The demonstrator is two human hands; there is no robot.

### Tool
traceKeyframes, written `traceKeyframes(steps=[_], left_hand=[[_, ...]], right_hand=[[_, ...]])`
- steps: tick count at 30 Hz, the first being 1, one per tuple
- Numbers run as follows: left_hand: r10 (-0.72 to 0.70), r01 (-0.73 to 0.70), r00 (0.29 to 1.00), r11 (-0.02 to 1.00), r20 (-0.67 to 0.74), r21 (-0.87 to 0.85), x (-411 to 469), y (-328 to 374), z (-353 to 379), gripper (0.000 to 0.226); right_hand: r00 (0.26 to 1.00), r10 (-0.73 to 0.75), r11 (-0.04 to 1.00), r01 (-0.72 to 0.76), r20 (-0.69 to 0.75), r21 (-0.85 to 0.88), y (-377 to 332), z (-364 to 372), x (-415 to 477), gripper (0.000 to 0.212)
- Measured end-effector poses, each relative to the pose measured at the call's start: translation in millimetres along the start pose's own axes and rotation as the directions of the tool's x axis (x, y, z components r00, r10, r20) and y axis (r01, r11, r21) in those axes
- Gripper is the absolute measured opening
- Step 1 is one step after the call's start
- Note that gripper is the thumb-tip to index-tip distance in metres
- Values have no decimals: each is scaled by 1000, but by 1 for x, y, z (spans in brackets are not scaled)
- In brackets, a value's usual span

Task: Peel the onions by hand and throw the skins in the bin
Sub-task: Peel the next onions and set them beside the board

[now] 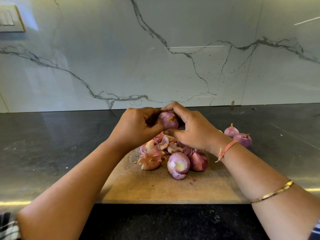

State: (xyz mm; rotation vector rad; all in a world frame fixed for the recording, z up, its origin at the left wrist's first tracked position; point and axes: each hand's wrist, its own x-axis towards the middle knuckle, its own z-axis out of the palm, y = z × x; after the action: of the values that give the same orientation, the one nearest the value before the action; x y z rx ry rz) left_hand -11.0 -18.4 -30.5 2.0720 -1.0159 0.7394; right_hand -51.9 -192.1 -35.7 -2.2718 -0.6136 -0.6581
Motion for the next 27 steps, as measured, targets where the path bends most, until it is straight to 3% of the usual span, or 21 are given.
traceKeyframes(steps=[7,11,15,19,22,27], left_hand=[[80,-78,997,981,-2,179,2,-3,1,35],[123,-120,992,976,-6,185,2,-2,2,44],[121,-110,991,978,-52,176,2,-4,1,35],[65,-56,990,995,-125,80,2,-6,1,31],[-80,68,985,994,-151,-84,2,-6,5,26],[-336,269,938,863,-88,-428,4,0,9,25]], right_hand=[[1000,0,1000,0,12,-25,-1,2,0,42],[1000,-7,1000,7,-4,-14,-2,2,0,41],[1000,-9,1000,9,-15,2,-3,1,0,42],[1000,-16,1000,17,-26,20,-4,-1,0,43],[998,-31,999,32,-56,15,-3,-1,0,44],[996,-6,999,10,-84,46,-1,-1,2,46]])
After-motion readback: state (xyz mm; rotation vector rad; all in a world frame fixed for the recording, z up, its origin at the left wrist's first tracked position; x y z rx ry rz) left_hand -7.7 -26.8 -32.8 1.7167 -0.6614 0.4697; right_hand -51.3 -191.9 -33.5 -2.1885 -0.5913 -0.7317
